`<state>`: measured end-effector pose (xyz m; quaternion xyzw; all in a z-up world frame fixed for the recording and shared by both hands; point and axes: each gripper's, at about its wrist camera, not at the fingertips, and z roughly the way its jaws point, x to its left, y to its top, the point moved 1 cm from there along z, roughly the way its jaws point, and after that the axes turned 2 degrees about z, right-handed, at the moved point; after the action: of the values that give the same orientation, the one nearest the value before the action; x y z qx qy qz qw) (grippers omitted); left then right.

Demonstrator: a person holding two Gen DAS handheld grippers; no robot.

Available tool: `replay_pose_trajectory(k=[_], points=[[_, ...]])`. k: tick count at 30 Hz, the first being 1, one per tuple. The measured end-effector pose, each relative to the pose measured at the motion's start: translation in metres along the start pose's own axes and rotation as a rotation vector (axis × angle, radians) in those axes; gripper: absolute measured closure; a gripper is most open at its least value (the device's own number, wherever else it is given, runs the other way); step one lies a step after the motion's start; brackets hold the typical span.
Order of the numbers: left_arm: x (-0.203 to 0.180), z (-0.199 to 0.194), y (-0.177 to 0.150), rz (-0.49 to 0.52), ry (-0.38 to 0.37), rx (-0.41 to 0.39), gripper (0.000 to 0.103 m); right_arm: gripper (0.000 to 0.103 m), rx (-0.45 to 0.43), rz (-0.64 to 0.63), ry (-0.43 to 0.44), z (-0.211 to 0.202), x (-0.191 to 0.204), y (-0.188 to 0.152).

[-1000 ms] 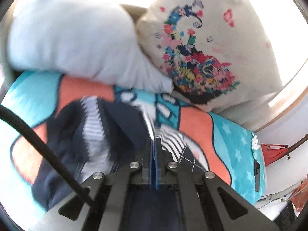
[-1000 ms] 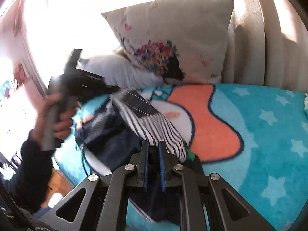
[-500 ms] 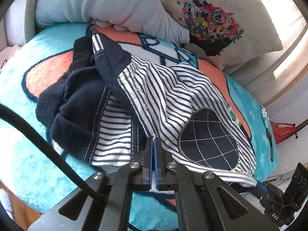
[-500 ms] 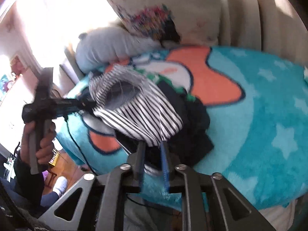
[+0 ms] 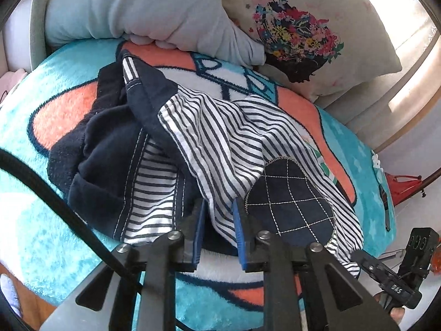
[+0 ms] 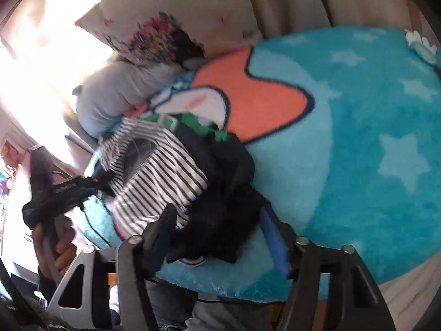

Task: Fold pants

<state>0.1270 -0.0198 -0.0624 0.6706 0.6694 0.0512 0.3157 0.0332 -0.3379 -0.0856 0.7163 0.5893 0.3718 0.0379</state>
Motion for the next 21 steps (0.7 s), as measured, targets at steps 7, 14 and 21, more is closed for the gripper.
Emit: replay_pose_trajectory(k=[7,14,21], points=[[-0.014,0.003,-0.004,0.032,-0.006,-0.025,0.101,0.086,-0.106,-0.118,-0.118,-0.022,0.017,0.016],[-0.067,0.002,-0.011,0.097,-0.104,-0.040,0.101,0.087,-0.209,-0.205,-0.225,-0.039,-0.001,0.074],[-0.069,0.034,-0.019,0.101,-0.115,0.072,0.090,0.072,-0.120,-0.128,-0.270,0.017,-0.043,0.072]])
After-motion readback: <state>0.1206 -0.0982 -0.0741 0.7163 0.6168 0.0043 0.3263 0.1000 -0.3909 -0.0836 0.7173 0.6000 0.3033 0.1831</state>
